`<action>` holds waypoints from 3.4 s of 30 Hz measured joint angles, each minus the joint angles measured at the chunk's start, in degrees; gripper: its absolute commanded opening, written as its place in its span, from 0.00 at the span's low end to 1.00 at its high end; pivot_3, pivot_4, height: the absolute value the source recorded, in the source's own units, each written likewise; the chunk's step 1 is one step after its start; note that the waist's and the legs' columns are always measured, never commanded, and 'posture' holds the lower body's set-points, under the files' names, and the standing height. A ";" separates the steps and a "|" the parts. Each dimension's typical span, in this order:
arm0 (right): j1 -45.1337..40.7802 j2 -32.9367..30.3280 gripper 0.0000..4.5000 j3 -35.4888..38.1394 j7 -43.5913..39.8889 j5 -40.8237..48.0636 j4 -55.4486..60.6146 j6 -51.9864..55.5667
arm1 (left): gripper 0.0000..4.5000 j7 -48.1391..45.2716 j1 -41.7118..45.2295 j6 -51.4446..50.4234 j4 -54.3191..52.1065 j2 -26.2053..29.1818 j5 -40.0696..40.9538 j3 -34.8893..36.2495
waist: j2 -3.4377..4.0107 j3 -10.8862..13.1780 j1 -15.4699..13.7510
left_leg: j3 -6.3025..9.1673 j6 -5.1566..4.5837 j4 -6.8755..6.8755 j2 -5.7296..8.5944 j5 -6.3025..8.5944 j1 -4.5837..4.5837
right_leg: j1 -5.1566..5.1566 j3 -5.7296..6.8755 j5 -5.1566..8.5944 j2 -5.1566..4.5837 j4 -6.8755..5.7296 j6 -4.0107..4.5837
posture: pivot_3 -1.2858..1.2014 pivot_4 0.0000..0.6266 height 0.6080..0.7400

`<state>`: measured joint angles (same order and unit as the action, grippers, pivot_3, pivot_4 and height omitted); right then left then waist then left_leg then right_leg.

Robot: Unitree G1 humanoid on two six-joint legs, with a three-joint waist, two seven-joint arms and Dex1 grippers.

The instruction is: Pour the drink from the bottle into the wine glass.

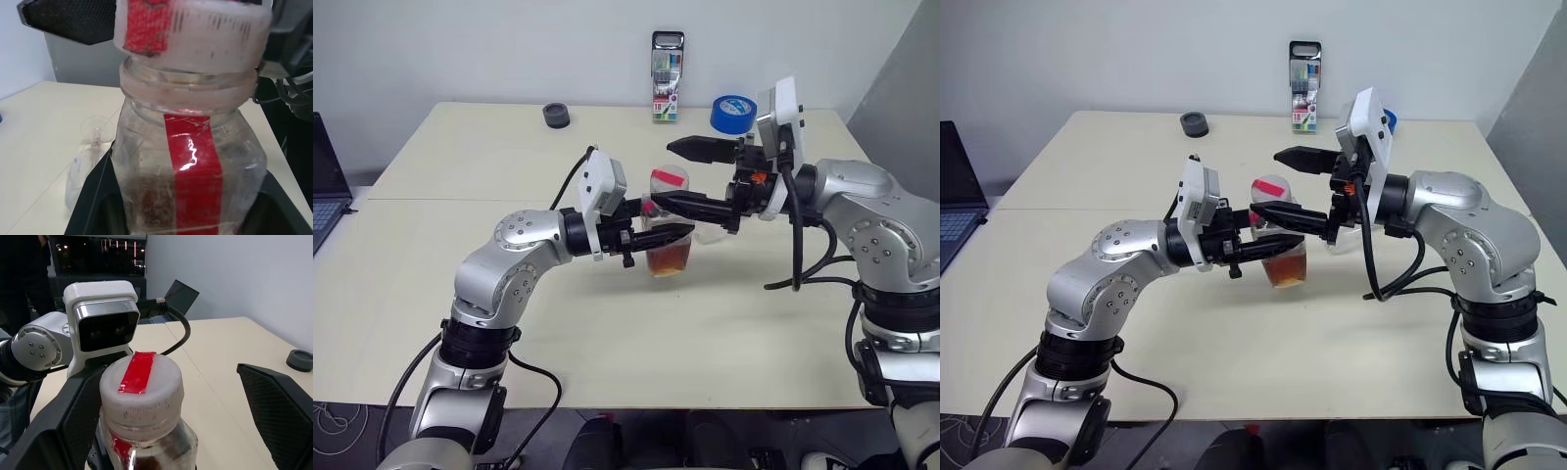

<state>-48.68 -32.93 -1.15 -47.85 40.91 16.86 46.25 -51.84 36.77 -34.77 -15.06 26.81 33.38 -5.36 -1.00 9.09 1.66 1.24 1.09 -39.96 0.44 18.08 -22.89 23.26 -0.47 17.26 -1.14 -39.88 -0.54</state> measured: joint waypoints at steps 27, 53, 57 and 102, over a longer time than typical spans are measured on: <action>-0.07 -3.97 1.00 0.88 -2.04 2.60 -0.49 1.98 | 0.42 -0.24 0.89 0.27 1.45 -1.10 -0.62 -0.21 | 0.00 0.00 -0.01 | 0.00 0.00 0.00 0.00 0.00 -0.01 | 0.00 0.00 0.00 0.00 0.00 0.00 | 0.52 0.24 1.00; -1.78 -0.01 0.39 1.11 -2.03 3.77 -0.08 3.21 | 0.42 -0.21 1.34 0.30 1.45 -0.51 -0.78 -0.17 | 0.00 0.00 0.01 | 0.00 0.00 0.00 0.00 0.00 0.00 | 0.00 0.01 0.00 0.00 0.00 0.00 | 0.52 0.24 1.00; -1.79 -0.01 0.39 1.11 -2.09 3.66 -0.13 3.11 | 0.42 -0.19 1.34 0.30 1.44 -0.51 -0.78 -0.17 | 0.00 0.00 0.01 | 0.00 0.00 0.00 0.00 0.00 0.00 | 0.00 0.00 0.00 0.00 0.00 0.00 | 0.52 0.24 1.00; 40.80 12.03 0.39 5.79 34.08 -29.44 -3.95 -16.96 | 0.42 2.57 -0.10 -3.31 -3.23 0.24 0.71 0.28 | 0.05 0.02 0.03 | -0.20 0.02 0.02 -0.01 -0.01 0.13 | -0.02 -0.25 0.01 0.09 -0.10 -0.01 | 0.52 0.24 1.00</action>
<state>-7.87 -20.89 4.64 -13.76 11.47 12.91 29.29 -49.27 36.67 -38.09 -18.29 27.05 34.09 -5.09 -0.95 9.11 1.70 1.04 1.11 -39.94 0.43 18.07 -22.76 23.24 -0.72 17.26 -1.04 -39.98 -0.55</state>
